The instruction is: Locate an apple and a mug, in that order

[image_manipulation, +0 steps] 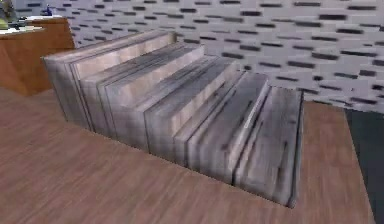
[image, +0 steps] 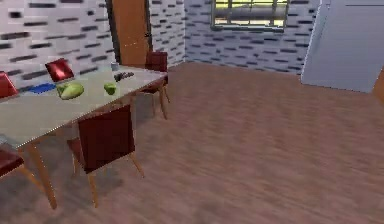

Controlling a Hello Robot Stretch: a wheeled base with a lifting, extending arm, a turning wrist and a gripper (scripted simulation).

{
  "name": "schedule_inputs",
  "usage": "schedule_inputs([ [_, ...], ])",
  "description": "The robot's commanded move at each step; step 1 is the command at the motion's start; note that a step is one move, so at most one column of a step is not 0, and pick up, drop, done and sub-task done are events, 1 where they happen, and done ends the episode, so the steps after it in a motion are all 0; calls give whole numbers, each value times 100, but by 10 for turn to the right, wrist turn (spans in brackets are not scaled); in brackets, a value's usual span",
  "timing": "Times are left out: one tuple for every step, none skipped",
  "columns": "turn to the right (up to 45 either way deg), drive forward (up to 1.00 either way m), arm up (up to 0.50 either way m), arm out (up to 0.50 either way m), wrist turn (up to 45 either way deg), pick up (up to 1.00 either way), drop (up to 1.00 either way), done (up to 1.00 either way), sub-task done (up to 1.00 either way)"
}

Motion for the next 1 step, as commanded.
schedule_inputs([
  [0, 100, 0, 0, 0, 0, 0, 0, 0],
])
